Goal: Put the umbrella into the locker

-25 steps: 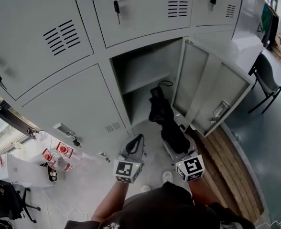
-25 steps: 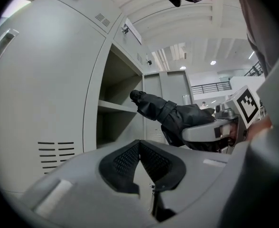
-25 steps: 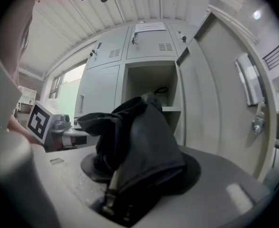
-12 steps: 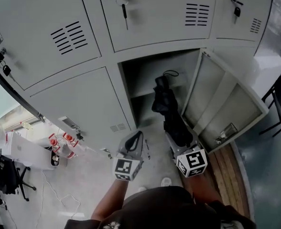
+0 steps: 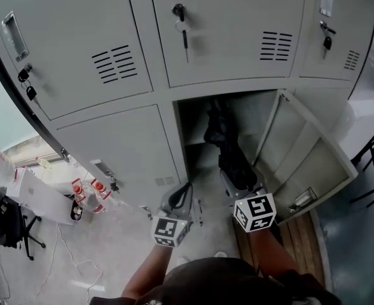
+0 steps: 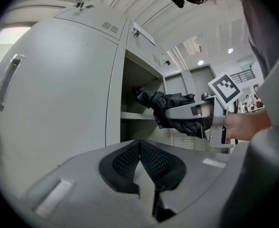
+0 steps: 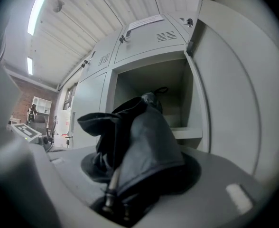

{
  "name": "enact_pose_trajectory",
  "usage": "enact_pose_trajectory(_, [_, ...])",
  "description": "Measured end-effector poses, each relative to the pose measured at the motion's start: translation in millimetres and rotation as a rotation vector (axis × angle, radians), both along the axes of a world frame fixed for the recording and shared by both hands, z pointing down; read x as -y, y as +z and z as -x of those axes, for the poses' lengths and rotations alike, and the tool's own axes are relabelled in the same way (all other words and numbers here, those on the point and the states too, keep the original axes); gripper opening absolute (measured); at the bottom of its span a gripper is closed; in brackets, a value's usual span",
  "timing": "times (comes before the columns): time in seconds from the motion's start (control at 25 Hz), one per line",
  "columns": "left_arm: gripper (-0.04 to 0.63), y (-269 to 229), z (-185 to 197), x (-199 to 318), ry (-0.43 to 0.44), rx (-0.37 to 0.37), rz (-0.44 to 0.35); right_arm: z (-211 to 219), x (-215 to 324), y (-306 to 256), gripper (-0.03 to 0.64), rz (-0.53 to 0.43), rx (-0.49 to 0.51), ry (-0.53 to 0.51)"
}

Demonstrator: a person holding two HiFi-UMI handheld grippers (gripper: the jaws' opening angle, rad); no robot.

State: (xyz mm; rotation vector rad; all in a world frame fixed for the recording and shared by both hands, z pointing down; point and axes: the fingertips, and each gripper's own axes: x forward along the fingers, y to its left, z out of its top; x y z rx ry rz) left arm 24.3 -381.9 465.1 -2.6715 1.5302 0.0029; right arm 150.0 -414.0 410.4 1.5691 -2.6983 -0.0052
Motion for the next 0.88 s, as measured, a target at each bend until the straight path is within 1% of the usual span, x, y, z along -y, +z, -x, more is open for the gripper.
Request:
enact_pose_trajectory(0.2, [0.005, 0.4, 3.4, 0.6, 0.026, 0.007, 0.015, 9.1, 19.3, -19.0, 0.238, 0.005, -0.009, 0.011])
enact_pose_trajectory(0.32, [0.005, -3.6, 6.7, 0.1, 0.044, 0.012, -0.002, 16.5, 35.0, -26.3, 0.239, 0.004, -0.025, 0.018])
enact_pose_trajectory(0.44, [0.005, -4.2, 8.4, -0.8, 0.046, 0.003, -0.002, 20.3, 50.9, -34.4, 0.239, 0.008, -0.052, 0.025])
enact_pose_trajectory(0.6, [0.005, -2.1, 12.2, -3.5, 0.049, 0.006, 0.006, 25.0, 69.9, -51.9, 0.239, 0.02, -0.05, 0.031])
enact_pose_trajectory(0.88, [0.005, -3.1, 13.7, -6.7, 0.055, 0.005, 0.0, 36.5, 111.1, -71.3, 0.239, 0.079, -0.108, 0.015])
